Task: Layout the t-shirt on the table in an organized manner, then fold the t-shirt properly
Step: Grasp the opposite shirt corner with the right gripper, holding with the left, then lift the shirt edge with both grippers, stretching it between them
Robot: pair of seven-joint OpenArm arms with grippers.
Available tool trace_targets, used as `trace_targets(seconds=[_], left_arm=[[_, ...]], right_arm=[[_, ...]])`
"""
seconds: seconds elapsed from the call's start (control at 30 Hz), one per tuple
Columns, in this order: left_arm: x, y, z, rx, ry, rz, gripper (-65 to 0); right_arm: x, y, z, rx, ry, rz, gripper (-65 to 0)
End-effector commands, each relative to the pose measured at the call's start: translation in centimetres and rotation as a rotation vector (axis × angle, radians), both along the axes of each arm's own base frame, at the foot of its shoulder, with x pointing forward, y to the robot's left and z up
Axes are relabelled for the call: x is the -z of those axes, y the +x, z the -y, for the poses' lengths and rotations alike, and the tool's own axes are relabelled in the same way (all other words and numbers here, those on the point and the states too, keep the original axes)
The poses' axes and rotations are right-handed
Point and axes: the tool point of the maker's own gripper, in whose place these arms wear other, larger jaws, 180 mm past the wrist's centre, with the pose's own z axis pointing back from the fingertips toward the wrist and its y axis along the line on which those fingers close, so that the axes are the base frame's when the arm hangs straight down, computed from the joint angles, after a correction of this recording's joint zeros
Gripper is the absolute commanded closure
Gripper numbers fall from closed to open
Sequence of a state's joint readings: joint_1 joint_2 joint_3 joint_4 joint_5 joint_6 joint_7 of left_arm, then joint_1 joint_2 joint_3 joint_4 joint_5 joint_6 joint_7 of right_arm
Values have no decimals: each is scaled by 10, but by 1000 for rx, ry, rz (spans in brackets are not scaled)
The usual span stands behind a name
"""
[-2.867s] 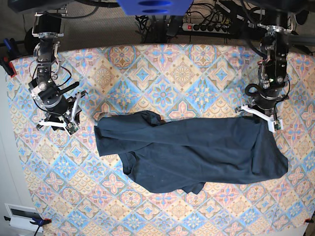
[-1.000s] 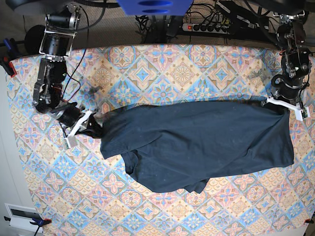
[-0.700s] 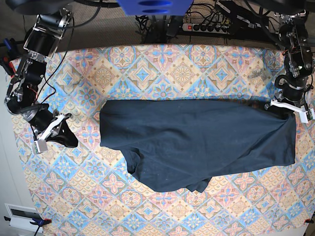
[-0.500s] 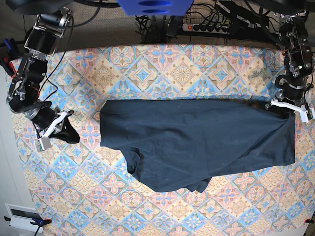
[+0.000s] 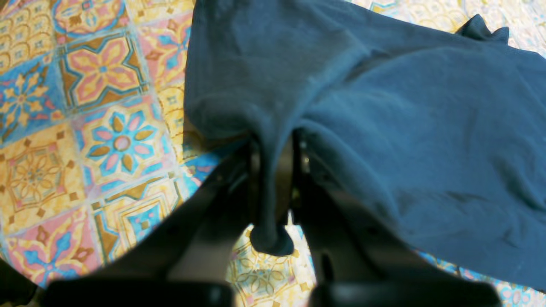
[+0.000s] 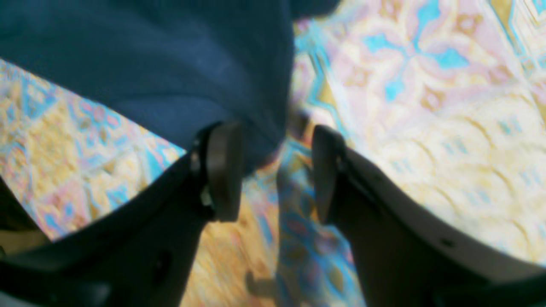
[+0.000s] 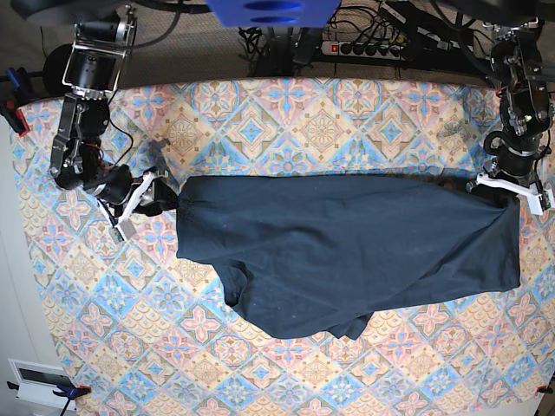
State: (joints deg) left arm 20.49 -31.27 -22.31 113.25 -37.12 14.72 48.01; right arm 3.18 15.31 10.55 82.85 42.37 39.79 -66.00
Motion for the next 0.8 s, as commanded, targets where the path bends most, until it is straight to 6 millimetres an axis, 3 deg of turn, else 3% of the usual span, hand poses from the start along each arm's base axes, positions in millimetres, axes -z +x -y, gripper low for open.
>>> trace_targets(seconds=[0.0, 0.2, 0.43, 0.57, 0.77], left_arm=[[-15, 6, -4, 5, 38, 43, 0], [-15, 5, -4, 5, 38, 42, 0], [-15, 5, -4, 5, 38, 42, 0], [-15, 5, -4, 5, 38, 42, 0], [-11, 7, 3, 24, 32, 35, 0]], right_arm=[[-16, 12, -3, 2, 26, 56, -254], [6, 6, -11, 21, 78, -11, -256], [1, 15, -12, 53, 117, 39, -328], [2, 15, -12, 54, 118, 36, -338], [23, 6, -9, 81, 142, -32, -338]])
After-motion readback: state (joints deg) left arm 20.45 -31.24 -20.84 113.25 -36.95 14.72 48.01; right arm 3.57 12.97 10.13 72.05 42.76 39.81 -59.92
